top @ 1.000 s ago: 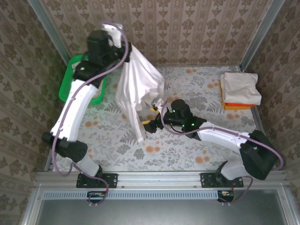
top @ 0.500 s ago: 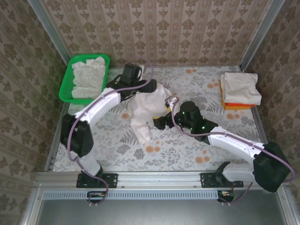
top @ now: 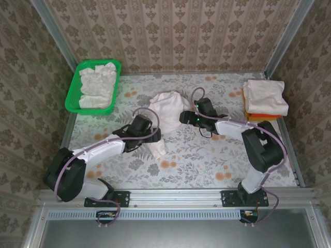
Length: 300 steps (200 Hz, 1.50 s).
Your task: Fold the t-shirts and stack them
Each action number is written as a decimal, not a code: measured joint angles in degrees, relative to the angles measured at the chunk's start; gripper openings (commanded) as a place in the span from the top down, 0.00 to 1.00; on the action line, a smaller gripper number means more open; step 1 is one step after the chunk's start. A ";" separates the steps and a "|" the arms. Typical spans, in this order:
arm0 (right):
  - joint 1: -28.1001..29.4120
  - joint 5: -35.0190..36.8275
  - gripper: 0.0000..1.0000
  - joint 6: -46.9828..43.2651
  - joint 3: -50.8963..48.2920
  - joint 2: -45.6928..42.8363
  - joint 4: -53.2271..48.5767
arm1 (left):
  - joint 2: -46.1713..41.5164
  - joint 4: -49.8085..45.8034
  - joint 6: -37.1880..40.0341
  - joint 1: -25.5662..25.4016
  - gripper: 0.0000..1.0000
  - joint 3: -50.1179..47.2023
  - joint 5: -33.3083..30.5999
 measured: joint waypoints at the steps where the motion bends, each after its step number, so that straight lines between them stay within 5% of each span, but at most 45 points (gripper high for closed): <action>1: 0.00 0.00 0.24 0.02 0.13 0.15 0.00 | 0.20 0.02 -0.17 -0.17 0.01 0.00 -0.02; 63: -1.49 -2.27 0.52 1.99 4.87 7.91 0.26 | 5.53 1.07 -5.77 -1.53 0.13 0.00 -2.67; 97: -2.14 -3.30 0.70 2.73 5.70 8.90 0.28 | 7.91 2.32 -6.51 -1.42 0.44 0.00 -2.40; 127: -2.47 -3.50 0.78 3.02 6.56 8.90 0.26 | 11.28 4.13 -7.02 -1.44 0.57 0.00 -1.07; 157: -3.19 -4.44 0.99 2.62 7.58 8.90 0.24 | 12.37 5.27 -7.74 -1.42 1.00 0.07 -1.44; 224: -6.49 -5.01 1.00 0.98 8.44 3.93 -0.24 | 7.39 -2.67 -2.54 -0.24 1.00 4.02 -8.55; 300: -8.72 -3.93 1.00 -9.46 14.21 -25.22 -3.87 | -9.92 -3.04 25.00 4.76 1.00 20.68 -22.64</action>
